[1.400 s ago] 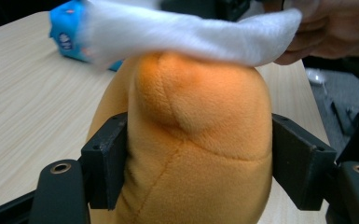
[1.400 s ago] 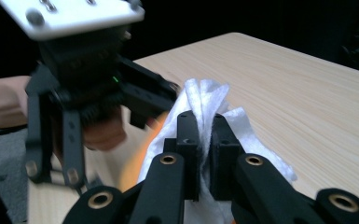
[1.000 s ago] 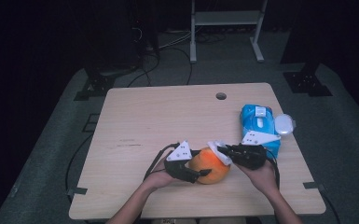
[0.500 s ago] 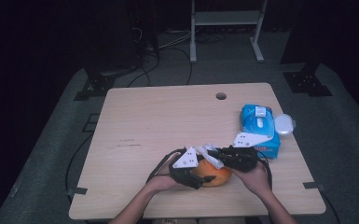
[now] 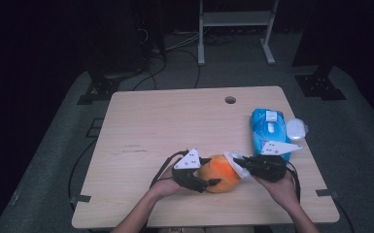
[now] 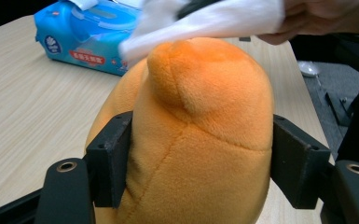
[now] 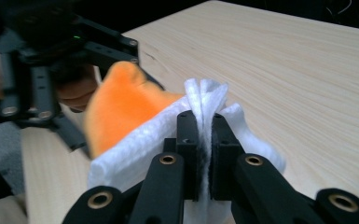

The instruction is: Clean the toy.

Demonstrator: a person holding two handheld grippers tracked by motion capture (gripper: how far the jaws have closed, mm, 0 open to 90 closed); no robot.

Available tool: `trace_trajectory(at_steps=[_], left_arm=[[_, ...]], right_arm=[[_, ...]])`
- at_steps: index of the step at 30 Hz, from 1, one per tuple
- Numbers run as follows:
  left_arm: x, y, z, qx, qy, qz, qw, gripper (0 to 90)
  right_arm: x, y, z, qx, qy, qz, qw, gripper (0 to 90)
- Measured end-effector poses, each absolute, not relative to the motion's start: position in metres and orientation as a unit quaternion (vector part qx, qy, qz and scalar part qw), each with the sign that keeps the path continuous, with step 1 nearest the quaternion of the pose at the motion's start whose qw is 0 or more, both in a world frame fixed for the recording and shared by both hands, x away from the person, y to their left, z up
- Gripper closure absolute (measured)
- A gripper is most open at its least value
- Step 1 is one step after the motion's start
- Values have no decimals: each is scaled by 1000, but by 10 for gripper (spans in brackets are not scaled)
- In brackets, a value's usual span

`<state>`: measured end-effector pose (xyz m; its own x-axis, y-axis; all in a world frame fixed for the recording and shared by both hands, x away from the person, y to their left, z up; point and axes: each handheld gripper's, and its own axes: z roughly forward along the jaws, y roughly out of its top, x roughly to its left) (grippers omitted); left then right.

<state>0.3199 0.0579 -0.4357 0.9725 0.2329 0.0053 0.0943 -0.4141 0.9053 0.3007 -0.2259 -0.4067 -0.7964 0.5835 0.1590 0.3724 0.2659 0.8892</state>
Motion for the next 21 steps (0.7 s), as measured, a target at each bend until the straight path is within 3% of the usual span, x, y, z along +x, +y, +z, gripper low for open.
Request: trace_trajectory(at_steps=[11,21], left_arm=[[329,64,-435,824,156,55,542,300],[342,78,-439,798,210,28,563,299]], right_arm=[[300,-182,-391,236,800,536,128,840],[313,-221,-412,312,778,527,138,839]])
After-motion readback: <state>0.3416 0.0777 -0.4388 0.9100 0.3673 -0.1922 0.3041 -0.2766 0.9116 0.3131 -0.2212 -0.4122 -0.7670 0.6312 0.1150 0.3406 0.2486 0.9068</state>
